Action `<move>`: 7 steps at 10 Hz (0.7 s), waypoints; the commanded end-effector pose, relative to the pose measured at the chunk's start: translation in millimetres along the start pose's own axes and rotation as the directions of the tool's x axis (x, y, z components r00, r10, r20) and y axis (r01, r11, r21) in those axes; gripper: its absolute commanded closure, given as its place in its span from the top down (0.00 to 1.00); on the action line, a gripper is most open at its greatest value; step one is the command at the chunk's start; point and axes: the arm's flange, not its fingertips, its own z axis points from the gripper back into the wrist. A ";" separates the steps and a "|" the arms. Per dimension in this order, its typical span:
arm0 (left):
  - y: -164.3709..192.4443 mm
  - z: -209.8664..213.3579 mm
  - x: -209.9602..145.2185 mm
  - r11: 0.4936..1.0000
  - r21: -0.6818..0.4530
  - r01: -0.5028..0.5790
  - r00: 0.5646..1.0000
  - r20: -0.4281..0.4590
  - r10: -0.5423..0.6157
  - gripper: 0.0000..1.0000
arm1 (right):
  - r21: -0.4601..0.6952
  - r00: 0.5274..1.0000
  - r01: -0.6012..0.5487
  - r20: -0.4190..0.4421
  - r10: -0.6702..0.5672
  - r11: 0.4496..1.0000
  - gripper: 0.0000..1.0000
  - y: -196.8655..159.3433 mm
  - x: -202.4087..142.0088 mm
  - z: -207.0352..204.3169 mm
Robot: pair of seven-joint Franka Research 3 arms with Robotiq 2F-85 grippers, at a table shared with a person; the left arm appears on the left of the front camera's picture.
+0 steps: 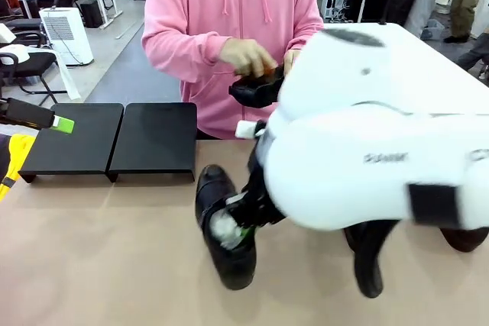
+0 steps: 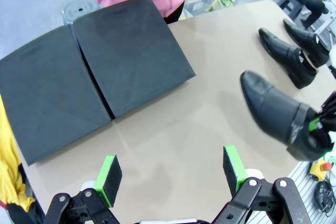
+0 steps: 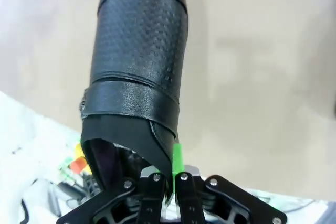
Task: Organize the shoes by placing them on the stand.
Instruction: Pick up one Shoe and place it in the middle of the table.
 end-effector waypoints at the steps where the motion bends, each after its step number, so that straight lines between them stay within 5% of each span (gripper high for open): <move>1: 1.7 0.9 -0.6 1.000 -0.003 0.012 1.000 0.000 -0.012 1.00 | -0.020 0.999 0.044 0.014 -0.044 0.999 0.00 25.8 34.0 -27.0; 4: 1.7 0.9 -0.6 1.000 -0.003 0.012 1.000 0.000 -0.012 1.00 | -0.014 0.998 0.023 0.056 -0.023 1.000 0.00 61.2 46.0 -58.7; 7: 1.7 0.9 -0.6 1.000 -0.003 0.012 1.000 0.000 -0.012 1.00 | 0.001 0.995 0.075 -0.074 -0.074 0.997 0.02 57.1 54.8 -89.0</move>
